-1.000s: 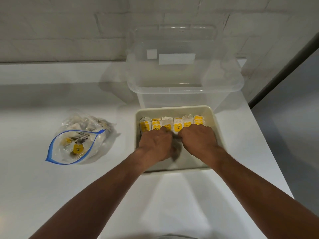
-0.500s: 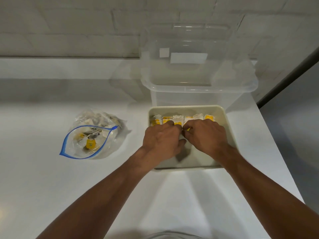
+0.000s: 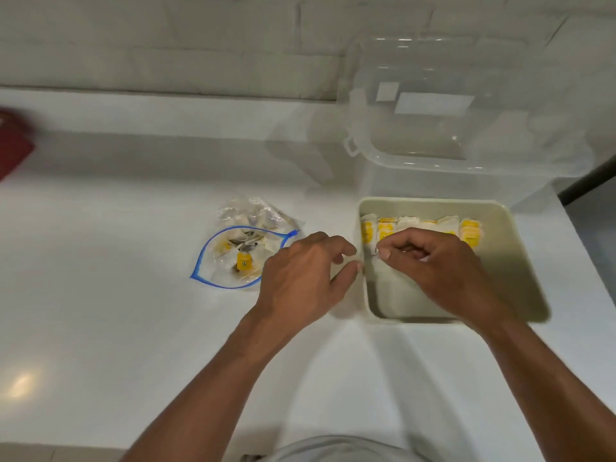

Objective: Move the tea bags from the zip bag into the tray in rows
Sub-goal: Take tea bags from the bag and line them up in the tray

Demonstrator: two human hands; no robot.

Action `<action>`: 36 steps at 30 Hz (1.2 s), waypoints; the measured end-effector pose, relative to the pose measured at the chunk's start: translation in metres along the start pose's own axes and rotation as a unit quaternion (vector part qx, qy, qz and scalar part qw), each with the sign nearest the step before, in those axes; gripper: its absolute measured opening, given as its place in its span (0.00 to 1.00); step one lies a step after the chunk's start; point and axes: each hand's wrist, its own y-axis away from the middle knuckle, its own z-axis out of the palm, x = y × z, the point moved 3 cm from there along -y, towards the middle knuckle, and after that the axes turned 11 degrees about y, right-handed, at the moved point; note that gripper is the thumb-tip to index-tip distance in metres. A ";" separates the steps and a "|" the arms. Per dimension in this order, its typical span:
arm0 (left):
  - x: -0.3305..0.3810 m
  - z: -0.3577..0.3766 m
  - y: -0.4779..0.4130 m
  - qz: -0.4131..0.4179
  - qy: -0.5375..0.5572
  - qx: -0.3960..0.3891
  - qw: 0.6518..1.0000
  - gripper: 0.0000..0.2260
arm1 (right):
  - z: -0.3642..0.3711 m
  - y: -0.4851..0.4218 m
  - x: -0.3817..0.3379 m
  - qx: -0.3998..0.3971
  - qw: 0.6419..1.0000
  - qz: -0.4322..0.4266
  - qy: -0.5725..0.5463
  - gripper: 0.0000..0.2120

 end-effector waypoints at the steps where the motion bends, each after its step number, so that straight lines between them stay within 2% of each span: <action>1: -0.007 -0.005 0.006 -0.002 0.006 0.009 1.000 0.11 | 0.006 0.001 -0.007 -0.004 1.000 0.003 -0.004 0.02; 7: -0.062 -0.038 0.027 -0.051 0.002 0.072 0.996 0.08 | 0.048 -0.002 -0.055 -0.031 0.999 -0.041 -0.001 0.04; 11: -0.108 -0.056 0.024 -0.130 -0.028 0.063 0.989 0.11 | 0.089 -0.016 -0.078 -0.049 0.996 -0.076 0.007 0.07; 17: -0.139 -0.053 0.024 -0.146 -0.039 0.049 0.987 0.11 | 0.140 -0.034 -0.088 -0.092 0.974 -0.145 0.145 0.13; 20: -0.143 -0.046 0.025 -0.145 -0.046 0.050 0.987 0.12 | 0.149 -0.038 -0.086 -0.088 0.965 -0.132 0.210 0.17; 26: -0.144 -0.034 0.023 -0.162 -0.107 0.032 0.981 0.16 | 0.153 -0.043 -0.078 -0.044 0.941 -0.094 0.322 0.14; 30: -0.143 -0.034 0.022 -0.173 -0.123 0.035 0.976 0.16 | 0.159 -0.047 -0.078 -0.042 0.935 -0.063 0.347 0.14; 36: -0.143 -0.030 0.021 -0.195 -0.137 0.038 0.970 0.08 | 0.168 -0.054 -0.090 -0.057 0.923 -0.075 0.373 0.18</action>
